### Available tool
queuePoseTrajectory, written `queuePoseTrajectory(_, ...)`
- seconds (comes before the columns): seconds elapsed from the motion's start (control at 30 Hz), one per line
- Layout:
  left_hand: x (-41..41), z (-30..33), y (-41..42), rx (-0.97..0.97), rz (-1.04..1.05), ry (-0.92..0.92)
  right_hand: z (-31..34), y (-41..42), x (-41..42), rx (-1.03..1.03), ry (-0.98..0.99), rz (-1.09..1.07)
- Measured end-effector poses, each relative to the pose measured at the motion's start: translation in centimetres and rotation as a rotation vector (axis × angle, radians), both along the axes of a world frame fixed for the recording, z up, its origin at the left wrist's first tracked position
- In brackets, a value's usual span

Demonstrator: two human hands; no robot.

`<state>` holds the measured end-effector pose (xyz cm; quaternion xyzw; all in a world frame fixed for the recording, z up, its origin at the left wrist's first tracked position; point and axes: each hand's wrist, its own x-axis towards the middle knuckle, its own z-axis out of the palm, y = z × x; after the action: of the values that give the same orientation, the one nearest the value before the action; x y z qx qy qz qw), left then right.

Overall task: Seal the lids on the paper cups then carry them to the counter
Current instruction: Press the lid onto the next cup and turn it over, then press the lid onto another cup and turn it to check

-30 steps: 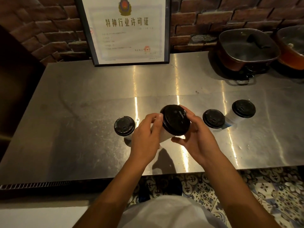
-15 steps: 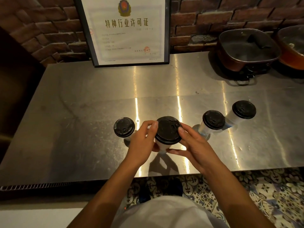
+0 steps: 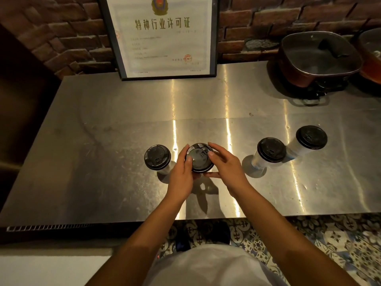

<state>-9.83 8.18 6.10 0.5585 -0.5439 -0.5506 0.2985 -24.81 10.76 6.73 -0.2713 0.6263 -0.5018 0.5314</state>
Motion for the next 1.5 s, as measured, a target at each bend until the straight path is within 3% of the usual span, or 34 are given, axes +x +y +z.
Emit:
queuePoseTrajectory(0.23, -0.6, -1.8, -2.9, -0.092, 0.06, -0.27, -3.2, -3.0, 1.2, 0.05, 0.093, -0.027)
queuePoseTrajectory(0.47, -0.6, -3.6, -3.0, -0.084, -0.019, -0.386, -4.8, -2.6, 0.9, 0.088, 0.292, 0.079)
queuePoseTrajectory(0.67, -0.3, -1.6, -2.7, -0.083, -0.238, -0.588, -4.7, -2.3, 0.5, 0.118, 0.326, 0.06)
queuePoseTrajectory(0.77, -0.2, 0.2, -2.3, -0.2, -0.339, -0.776, -3.4, -2.5, -0.3, 0.103, 0.482, 0.031)
queuePoseTrajectory(0.9, -0.2, 2.7, -2.3, -0.385, -0.345, -0.959, -1.5, -1.9, -1.9, -0.058, 0.852, 0.025)
queuePoseTrajectory(1.0, -0.8, 4.2, -2.8, -0.564, -0.304, -0.98, -0.4, -1.3, -3.5, -0.15, 1.135, 0.057)
queuePoseTrajectory(1.1, -1.7, 3.7, -3.5, -0.574, -0.329, -1.025, -0.2, -0.7, -4.9, -0.052, 1.317, 0.128)
queuePoseTrajectory(1.33, -3.8, 1.5, -3.6, -0.585, -0.429, -0.993, 0.6, 3.3, -7.4, 0.142, 1.359, 0.082)
queuePoseTrajectory(1.5, -7.6, 1.9, -2.2, -0.647, -0.469, -0.817, 0.6, 5.4, -11.2, 0.166, 1.288, -0.014)
